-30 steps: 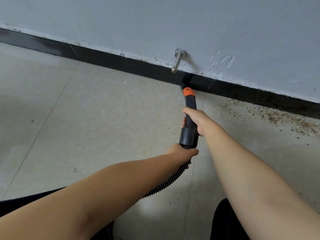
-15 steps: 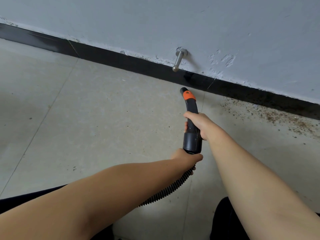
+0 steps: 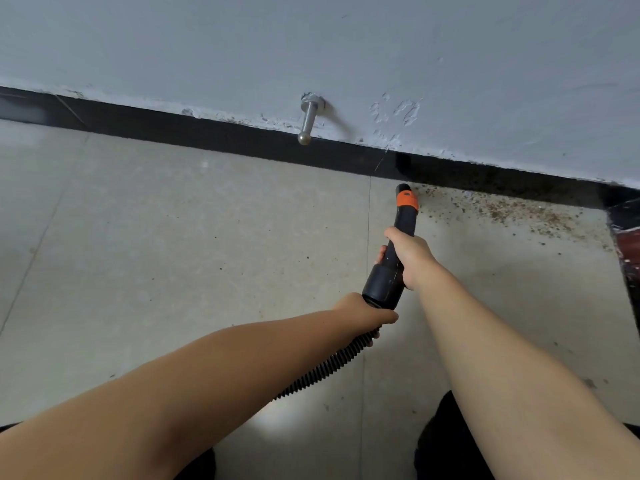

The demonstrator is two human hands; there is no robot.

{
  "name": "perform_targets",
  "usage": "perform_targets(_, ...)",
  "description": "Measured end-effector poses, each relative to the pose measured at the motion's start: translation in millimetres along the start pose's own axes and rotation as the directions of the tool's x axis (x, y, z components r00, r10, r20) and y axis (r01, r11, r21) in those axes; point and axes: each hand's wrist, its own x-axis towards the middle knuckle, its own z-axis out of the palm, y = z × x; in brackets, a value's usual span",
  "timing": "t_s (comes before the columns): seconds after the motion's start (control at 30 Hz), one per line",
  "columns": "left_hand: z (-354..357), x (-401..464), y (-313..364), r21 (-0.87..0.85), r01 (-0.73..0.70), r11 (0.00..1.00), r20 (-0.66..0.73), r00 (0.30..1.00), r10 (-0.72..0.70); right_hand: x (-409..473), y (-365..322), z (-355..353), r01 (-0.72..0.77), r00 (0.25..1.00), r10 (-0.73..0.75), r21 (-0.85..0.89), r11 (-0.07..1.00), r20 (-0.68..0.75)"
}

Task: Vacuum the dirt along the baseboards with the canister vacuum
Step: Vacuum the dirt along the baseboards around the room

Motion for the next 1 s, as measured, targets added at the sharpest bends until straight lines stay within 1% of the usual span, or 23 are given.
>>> perform_targets(0.13,20.2,-9.3,-26.5,0.013,0.053,0.999,0.045,0.998,-0.053,-12.3,25.1,-10.1,0.006,0.999,-0.004,-0.073,0.997,0.039)
perform_targets(0.2,29.4,-15.6,-40.9,0.027,0.065,0.998,0.066,0.996,-0.067,-18.7,41.1,-16.3,0.012,0.999,-0.009,-0.083,0.997,0.034)
perform_targets(0.33,42.6,-16.3,-45.1,0.128,0.062,0.99,0.082,0.994,-0.073,-20.6,58.3,-42.3,-0.013,0.998,0.017,0.058,0.998,-0.065)
perform_targets(0.4,48.4,-16.7,-40.3,0.167,0.046,0.985,0.112,0.992,-0.065,-20.9,59.3,-56.4,-0.028,0.993,0.042,0.125,0.992,-0.108)
perform_targets(0.47,53.6,-16.9,-34.6,0.172,0.03,0.985,0.135,0.989,-0.054,-20.5,57.1,-66.3,-0.035,0.988,0.059,0.165,0.986,-0.143)
perform_targets(0.53,55.4,-15.6,-27.8,0.163,0.014,0.987,0.122,0.992,-0.034,-18.1,50.9,-69.3,-0.039,0.985,0.068,0.18,0.983,-0.157)
perform_targets(0.63,52.8,-11.9,-18.3,0.131,-0.004,0.991,0.064,0.998,-0.005,-12.4,36.5,-62.2,-0.021,0.994,0.036,0.144,0.989,-0.1)
perform_targets(0.77,49.9,-14.8,-20.9,0.03,-0.014,0.999,-0.022,1.0,0.014,-12.7,23.2,-36.1,0.005,0.996,-0.002,-0.035,0.999,0.094)
perform_targets(0.83,49.2,-17.4,-23.8,0.023,-0.013,1.0,-0.063,0.998,0.014,-13.8,22.6,-30.3,0.007,0.99,0.001,-0.049,0.999,0.144)
perform_targets(0.9,50.1,-17.6,-23.9,0.043,-0.006,0.999,-0.071,0.997,0.009,-12.9,25.4,-36.0,-0.001,0.989,0.002,-0.01,1.0,0.147)
perform_targets(1.0,61.9,-15.2,-17.2,0.126,0.015,0.992,-0.035,0.999,-0.011,-8.9,31.8,-60.9,-0.02,0.997,0.015,0.075,0.997,0.069)
